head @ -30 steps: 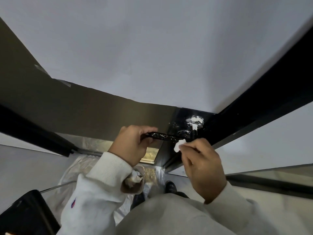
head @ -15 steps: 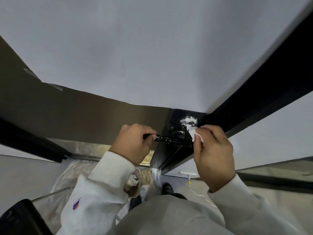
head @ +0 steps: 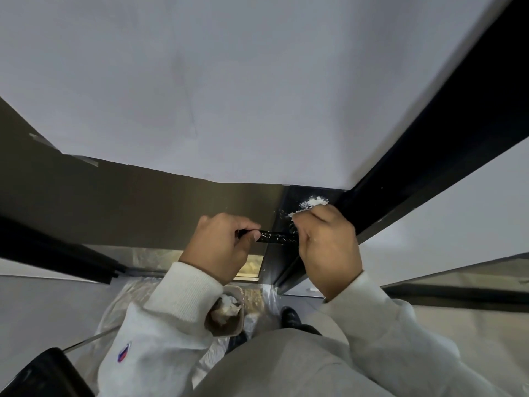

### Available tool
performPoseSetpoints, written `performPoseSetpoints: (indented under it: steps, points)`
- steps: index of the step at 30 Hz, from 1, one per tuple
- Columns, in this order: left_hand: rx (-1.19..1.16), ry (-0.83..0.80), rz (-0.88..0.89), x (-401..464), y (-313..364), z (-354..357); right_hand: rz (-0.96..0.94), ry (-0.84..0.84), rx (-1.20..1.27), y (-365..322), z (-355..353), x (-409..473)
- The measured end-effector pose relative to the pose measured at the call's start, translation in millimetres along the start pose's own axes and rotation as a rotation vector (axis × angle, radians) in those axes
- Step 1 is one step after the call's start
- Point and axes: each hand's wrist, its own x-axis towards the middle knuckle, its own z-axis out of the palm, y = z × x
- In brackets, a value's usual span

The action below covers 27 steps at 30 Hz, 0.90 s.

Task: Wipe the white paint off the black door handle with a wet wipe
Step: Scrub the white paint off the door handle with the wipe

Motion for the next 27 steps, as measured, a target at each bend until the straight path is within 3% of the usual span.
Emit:
performPoseSetpoints:
  steps: [5, 9, 17, 23, 27]
  points:
    - [0.02, 0.004, -0.013, -0.3, -0.8, 2.5, 0.117, 0.074, 0.04, 8.6, -20.6, -14.8]
    - [0.053, -0.027, -0.032, 1.8, 0.9, 3.8, 0.209, 0.034, -0.037, 14.8, -20.4, -11.6]
    - [0.104, -0.045, -0.053, 1.5, 15.0, -0.7, 0.038, -0.082, -0.06, -3.6, -4.8, 2.9]
    - [0.127, -0.029, -0.066, -3.7, 18.9, -0.3, 0.228, -0.037, -0.093, 8.5, -26.1, -7.1]
    - [0.139, -0.021, -0.07, -3.4, 20.7, 1.0, 0.164, -0.101, -0.086, -2.4, -5.9, 0.8]
